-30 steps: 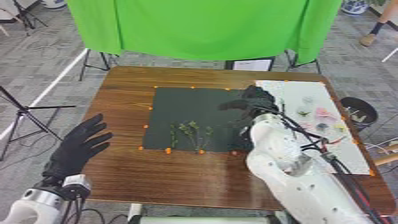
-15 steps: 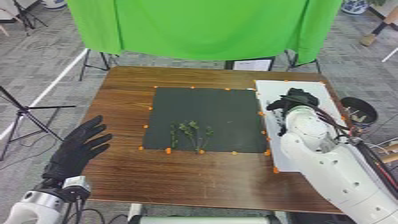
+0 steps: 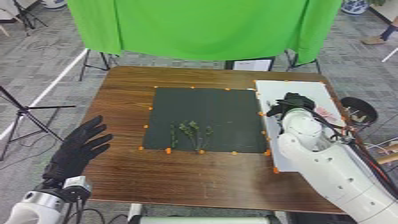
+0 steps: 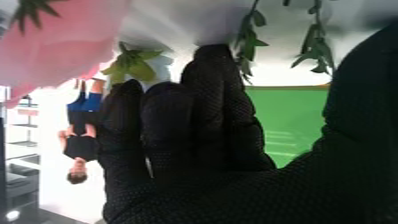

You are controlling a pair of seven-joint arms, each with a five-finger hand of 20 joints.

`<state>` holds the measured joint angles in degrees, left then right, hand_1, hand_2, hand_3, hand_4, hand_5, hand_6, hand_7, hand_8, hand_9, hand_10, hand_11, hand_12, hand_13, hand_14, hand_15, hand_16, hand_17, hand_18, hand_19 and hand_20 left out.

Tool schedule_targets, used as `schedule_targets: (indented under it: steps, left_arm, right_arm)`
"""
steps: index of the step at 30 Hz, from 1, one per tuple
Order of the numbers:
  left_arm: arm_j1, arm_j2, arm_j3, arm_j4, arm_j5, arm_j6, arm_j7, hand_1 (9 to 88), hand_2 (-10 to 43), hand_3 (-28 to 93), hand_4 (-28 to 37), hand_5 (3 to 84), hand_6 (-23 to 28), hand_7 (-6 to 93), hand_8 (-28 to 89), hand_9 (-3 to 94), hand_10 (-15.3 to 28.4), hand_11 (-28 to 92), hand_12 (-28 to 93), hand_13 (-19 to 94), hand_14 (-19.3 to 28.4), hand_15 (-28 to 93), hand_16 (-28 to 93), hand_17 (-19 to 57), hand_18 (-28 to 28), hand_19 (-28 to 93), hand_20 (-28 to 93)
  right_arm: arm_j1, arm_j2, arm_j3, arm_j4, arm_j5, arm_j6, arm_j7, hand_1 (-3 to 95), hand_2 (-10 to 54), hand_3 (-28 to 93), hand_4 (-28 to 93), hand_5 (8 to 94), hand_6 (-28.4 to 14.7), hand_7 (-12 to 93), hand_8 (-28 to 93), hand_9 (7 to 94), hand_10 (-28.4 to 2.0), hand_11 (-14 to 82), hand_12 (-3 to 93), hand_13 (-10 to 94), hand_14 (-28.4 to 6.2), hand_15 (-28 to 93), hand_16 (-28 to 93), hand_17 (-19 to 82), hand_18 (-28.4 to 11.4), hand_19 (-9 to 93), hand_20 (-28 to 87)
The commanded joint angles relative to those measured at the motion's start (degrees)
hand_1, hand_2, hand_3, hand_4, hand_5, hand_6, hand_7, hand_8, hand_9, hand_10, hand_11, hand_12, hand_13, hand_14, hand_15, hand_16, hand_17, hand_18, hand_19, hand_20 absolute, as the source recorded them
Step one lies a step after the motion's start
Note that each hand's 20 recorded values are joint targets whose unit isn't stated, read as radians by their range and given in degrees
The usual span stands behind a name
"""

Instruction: Arrange flowers

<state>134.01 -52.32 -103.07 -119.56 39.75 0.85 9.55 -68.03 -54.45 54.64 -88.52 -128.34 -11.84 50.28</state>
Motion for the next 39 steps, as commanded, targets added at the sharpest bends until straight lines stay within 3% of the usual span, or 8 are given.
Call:
schedule_targets:
  steps: [1, 2, 7, 13, 23, 33, 39]
  left_arm:
    - [0.6, -0.46, -0.07, -0.28, -0.32, 0.27, -0.04, 26.7, -5.1, 70, -26.5, 24.8, 2.9, 21.4, -12, 19.3, 11.3, 22, 17, 17, 15.8, 33, 1, -9.9, 22.2, 39, 10]
    - [0.1, -0.34, 0.19, 0.07, -0.38, 0.25, 0.07, 26.7, -5.0, 70, -26.5, 24.8, 2.9, 21.4, -12, 19.3, 11.3, 22, 17, 17, 15.8, 33, 1, -9.9, 22.2, 39, 10]
    - [0.2, -0.39, 0.17, 0.00, -0.40, 0.31, -0.12, 26.5, -4.7, 70, -26.5, 24.9, 2.9, 21.5, -12, 19.3, 11.3, 22, 17, 17, 15.9, 33, 1, -9.9, 22.2, 39, 10]
    - [0.1, -0.30, 0.32, 0.11, -0.54, 0.28, -0.15, 26.6, -4.2, 70, -26.7, 24.9, 2.8, 21.5, -12, 19.4, 11.3, 22, 17, 17, 15.9, 33, 1, -9.9, 22.2, 39, 10]
    - [0.3, -0.33, 0.13, 0.04, -0.47, 0.37, 0.04, 26.6, -4.0, 70, -26.8, 25.0, 2.9, 21.3, -12, 19.4, 11.3, 22, 17, 18, 15.9, 33, 1, -9.9, 22.2, 39, 10]
    - [0.0, -0.12, 0.26, 0.21, -0.43, -0.24, -0.41, 26.5, -4.0, 70, -26.8, 25.0, 2.9, 21.3, -12, 19.4, 11.3, 22, 17, 18, 15.9, 33, 1, -9.9, 22.2, 39, 10]
    - [-0.1, 0.03, 0.16, 0.28, -0.44, -0.51, -0.70, 26.5, -3.9, 70, -26.9, 24.9, 2.8, 21.4, -12, 19.4, 11.2, 22, 17, 18, 15.9, 33, 1, -9.9, 22.2, 39, 10]
  right_arm:
    - [-1.3, -0.7, 0.8, 0.7, 5.5, -2.3, -1.7, 35.6, -9.5, 76, -28, 63.8, -0.2, 53, 10, 71.6, -11.0, 61.5, 48.3, 64, -11.3, 84, 40, 23, -23.4, 78, 53]
    - [-1.5, -0.7, 0.8, 0.7, 5.4, -1.8, -2.2, 37.9, -9.5, 76, -28, 64.9, 0.5, 53, 13, 72.5, -10.8, 61.6, 48.2, 65, -11.0, 84, 41, 24, -23.3, 78, 53]
    - [-3.0, -0.4, 1.5, -0.4, 5.5, -1.0, -6.2, 45.4, -9.5, 79, -28, 71.3, 1.9, 53, 15, 79.2, -8.7, 61.5, 49.0, 70, -9.5, 85, 42, 26, -22.2, 79, 52]
    - [-4.1, 0.5, 0.9, -1.8, 2.8, 6.6, -9.5, 43.6, -9.5, 87, -28, 72.0, 0.2, 54, 21, 79.9, -8.0, 61.0, 56.8, 70, -9.6, 86, 43, 26, -21.9, 79, 53]
    - [-6.6, 2.2, 2.7, -9.3, 4.5, 17.6, -12.0, 40.7, -9.5, 88, -20, 70.8, -1.3, 58, 23, 80.1, -8.8, 68.0, 51.7, 71, -10.3, 90, 44, 27, -21.9, 81, 54]
    - [-12.4, 0.3, 3.5, -18.3, 10.3, 15.4, -15.1, 40.6, -9.5, 87, -19, 71.1, -1.4, 58, 24, 80.4, -8.5, 68.1, 51.8, 71, -10.3, 91, 44, 27, -21.9, 81, 54]
    - [-15.3, -0.3, 1.3, -19.4, 10.4, 12.2, -17.7, 40.8, -9.5, 87, -19, 70.8, -1.2, 58, 24, 80.3, -8.4, 67.8, 51.8, 71, -10.1, 90, 44, 27, -21.6, 81, 53]
